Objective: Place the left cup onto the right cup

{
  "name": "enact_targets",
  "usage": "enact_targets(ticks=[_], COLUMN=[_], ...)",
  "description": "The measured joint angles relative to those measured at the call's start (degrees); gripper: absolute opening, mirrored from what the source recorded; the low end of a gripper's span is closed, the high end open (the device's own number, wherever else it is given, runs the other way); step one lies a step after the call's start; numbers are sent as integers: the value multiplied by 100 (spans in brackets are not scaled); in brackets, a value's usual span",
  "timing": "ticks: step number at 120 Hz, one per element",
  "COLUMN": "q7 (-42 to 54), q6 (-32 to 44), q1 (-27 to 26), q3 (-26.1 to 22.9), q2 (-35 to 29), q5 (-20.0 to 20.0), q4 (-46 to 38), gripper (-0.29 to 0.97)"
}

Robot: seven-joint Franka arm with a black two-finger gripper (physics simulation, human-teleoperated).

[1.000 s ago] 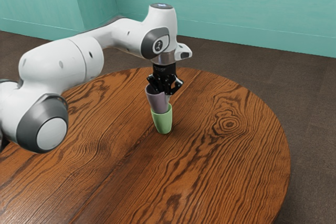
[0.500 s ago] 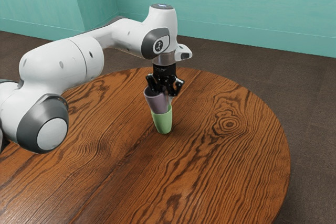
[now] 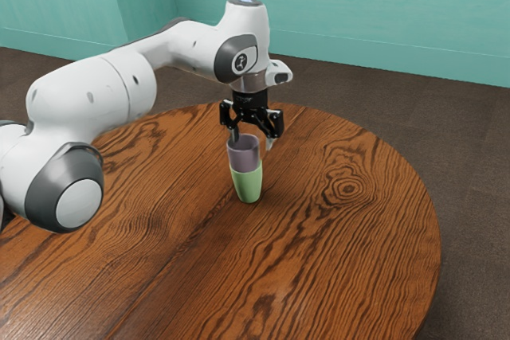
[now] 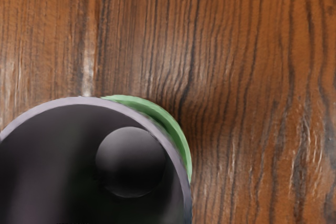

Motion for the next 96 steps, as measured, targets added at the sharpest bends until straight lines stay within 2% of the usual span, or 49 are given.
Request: enact_targets(ticks=[21, 37, 76, 96], q7=[3, 50, 231, 410], q6=[-85, -158, -169, -207], q1=[-4, 7, -13, -331], q3=[-7, -39, -417, -505], q2=[-115, -682, -3078, -3904], q5=[4, -14, -71, -40], q4=[23, -183, -2936, -3720], gripper=[64, 65, 66, 66])
